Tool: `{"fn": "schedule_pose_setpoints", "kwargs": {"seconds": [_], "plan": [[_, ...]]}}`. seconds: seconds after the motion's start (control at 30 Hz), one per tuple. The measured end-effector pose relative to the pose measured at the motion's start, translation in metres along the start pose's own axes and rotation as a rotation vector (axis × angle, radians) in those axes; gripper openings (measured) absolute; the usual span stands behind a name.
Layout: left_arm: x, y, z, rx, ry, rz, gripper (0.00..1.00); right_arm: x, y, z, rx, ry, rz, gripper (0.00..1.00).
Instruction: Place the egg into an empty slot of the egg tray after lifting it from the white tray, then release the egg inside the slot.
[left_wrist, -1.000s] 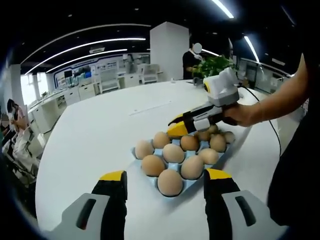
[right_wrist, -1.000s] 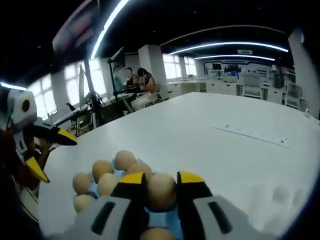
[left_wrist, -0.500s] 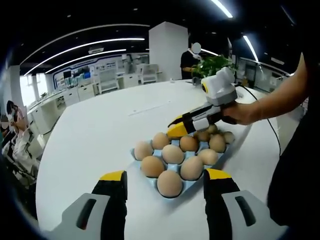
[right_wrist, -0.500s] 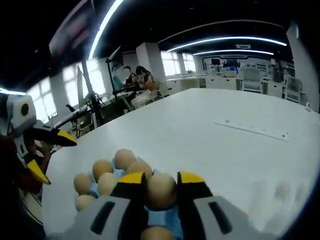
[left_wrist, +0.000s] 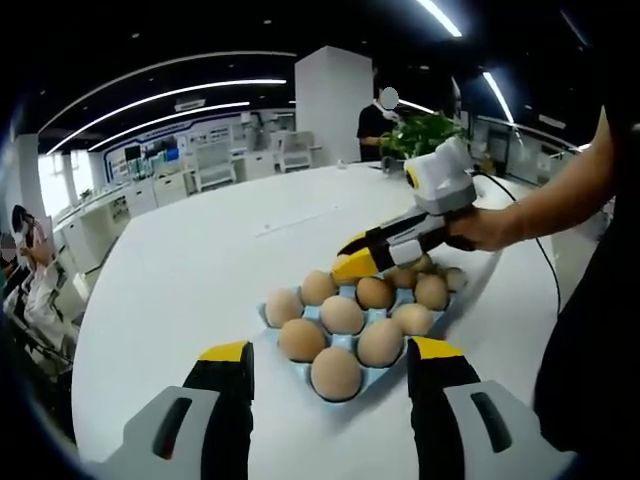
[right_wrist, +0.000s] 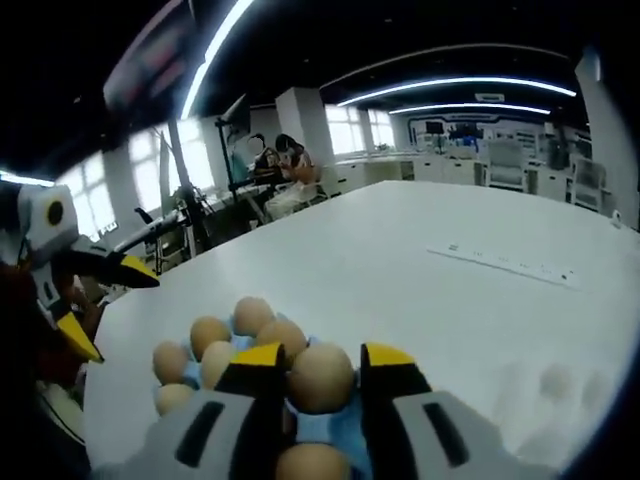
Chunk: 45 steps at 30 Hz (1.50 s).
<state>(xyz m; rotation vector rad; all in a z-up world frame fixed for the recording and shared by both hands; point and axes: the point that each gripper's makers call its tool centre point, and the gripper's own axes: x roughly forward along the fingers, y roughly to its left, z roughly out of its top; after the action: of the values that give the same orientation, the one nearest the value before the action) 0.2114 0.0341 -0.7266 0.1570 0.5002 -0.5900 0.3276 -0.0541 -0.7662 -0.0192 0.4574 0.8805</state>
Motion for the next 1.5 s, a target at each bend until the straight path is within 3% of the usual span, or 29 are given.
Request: {"fn": "schedule_pose_setpoints", "kwargs": {"seconds": [0.17, 0.4, 0.63, 0.77, 0.9, 1.07, 1.43, 1.5], "plan": [[0.000, 0.000, 0.001, 0.002, -0.004, -0.001, 0.62, -0.019, -0.006, 0.012, -0.023, -0.064, -0.025, 0.28], [0.003, -0.004, 0.001, 0.003, -0.004, -0.012, 0.62, -0.047, -0.042, 0.005, 0.002, -0.079, -0.139, 0.27], [0.004, -0.005, 0.002, 0.002, -0.006, -0.015, 0.63, -0.095, -0.095, 0.000, 0.010, -0.113, -0.336, 0.26], [0.005, -0.006, 0.003, 0.004, -0.005, -0.017, 0.63, -0.143, -0.145, -0.006, 0.038, -0.149, -0.516, 0.26], [0.005, -0.006, 0.002, 0.006, -0.001, -0.018, 0.63, -0.187, -0.187, -0.019, 0.048, -0.146, -0.691, 0.26], [0.007, -0.008, 0.001, 0.006, 0.005, -0.024, 0.63, -0.220, -0.216, -0.038, 0.056, -0.099, -0.801, 0.26], [0.004, -0.006, 0.001, 0.006, 0.007, -0.015, 0.63, -0.226, -0.229, -0.066, 0.102, -0.038, -0.826, 0.28], [0.004, -0.006, 0.001, 0.007, 0.009, -0.013, 0.62, -0.226, -0.230, -0.068, 0.138, -0.055, -0.818, 0.28]]}}
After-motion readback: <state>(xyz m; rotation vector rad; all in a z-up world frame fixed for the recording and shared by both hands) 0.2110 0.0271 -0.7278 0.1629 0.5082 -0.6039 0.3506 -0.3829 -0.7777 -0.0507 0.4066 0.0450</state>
